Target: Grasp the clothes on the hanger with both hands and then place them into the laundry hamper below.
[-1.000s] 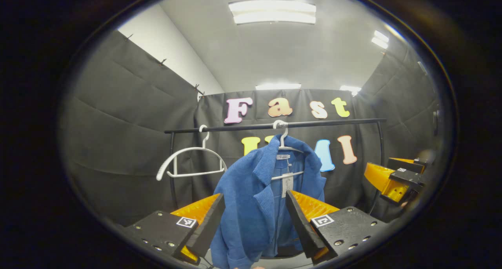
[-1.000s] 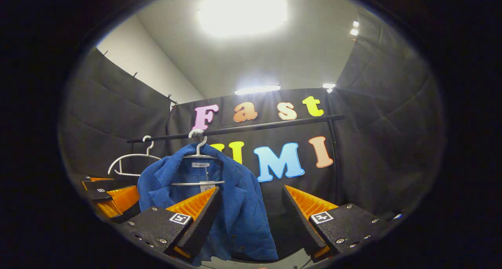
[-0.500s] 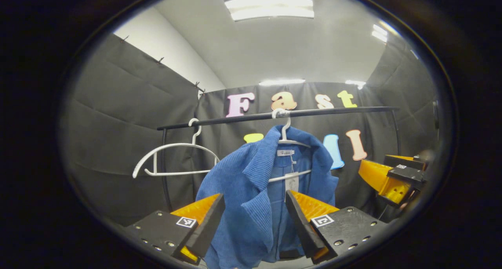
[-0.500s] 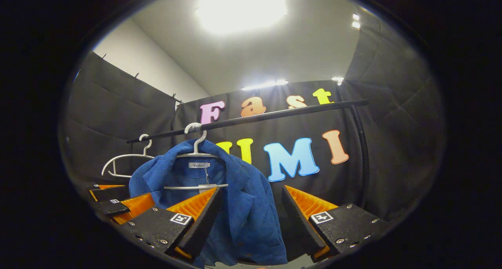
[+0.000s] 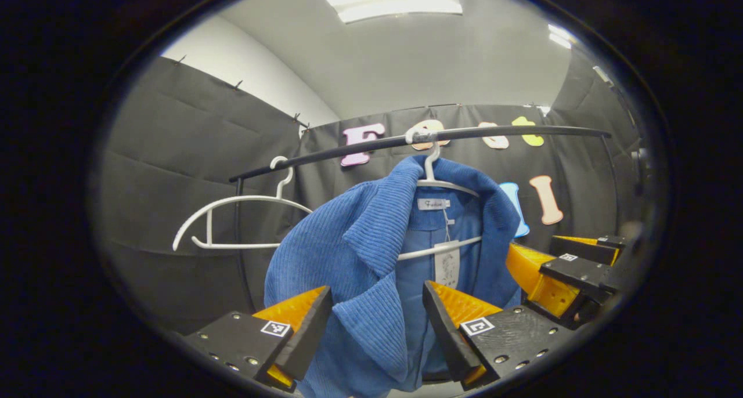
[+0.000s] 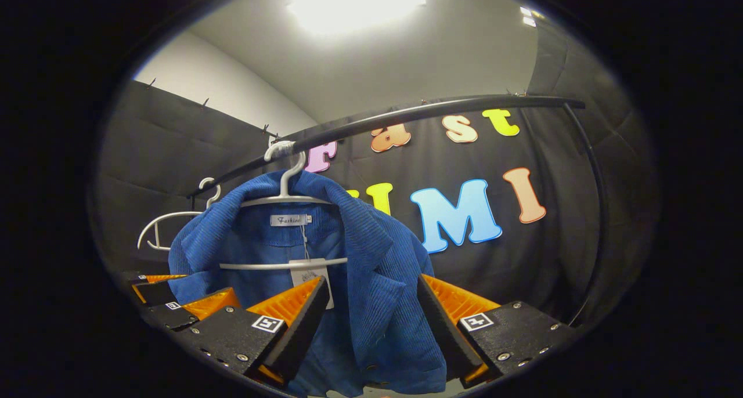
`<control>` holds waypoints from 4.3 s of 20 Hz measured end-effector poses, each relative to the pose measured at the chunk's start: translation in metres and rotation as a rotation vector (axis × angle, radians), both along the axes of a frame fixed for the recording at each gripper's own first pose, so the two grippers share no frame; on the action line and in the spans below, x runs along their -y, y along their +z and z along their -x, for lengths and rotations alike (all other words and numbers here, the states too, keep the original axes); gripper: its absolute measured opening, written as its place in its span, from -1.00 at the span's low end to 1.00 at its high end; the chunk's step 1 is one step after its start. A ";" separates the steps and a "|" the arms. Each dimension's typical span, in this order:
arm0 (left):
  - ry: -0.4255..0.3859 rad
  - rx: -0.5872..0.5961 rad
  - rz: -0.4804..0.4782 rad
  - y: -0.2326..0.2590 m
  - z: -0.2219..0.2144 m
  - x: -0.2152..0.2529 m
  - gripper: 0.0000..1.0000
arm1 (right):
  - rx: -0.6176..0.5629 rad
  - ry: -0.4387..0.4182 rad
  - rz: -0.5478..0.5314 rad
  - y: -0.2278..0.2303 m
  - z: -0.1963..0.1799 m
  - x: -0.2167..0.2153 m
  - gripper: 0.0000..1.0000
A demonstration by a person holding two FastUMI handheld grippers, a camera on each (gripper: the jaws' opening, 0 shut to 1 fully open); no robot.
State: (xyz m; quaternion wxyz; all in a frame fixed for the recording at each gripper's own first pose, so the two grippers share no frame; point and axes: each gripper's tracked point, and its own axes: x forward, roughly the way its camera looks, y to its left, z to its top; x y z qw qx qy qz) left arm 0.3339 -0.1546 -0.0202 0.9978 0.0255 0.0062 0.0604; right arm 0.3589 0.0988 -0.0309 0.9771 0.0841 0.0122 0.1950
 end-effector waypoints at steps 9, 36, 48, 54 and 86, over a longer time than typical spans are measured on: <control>0.057 -0.009 -0.030 -0.018 -0.018 -0.009 0.79 | -0.080 0.012 -0.009 -0.040 -0.047 -0.028 0.87; 0.034 0.038 -0.102 0.048 0.030 -0.043 -0.81 | 0.282 -0.052 0.119 0.086 -0.037 0.024 -0.99; 0.115 0.141 -0.152 0.117 0.034 -0.096 -0.82 | 0.394 -0.125 0.202 0.115 -0.066 0.054 -0.96; 0.121 0.155 -0.193 0.129 0.011 -0.125 -0.82 | 0.401 -0.145 0.216 0.112 -0.083 0.062 -0.96; -0.095 -0.026 -0.165 0.045 -0.087 -0.138 -0.81 | -0.001 -0.148 0.255 -0.059 -0.183 0.054 -0.96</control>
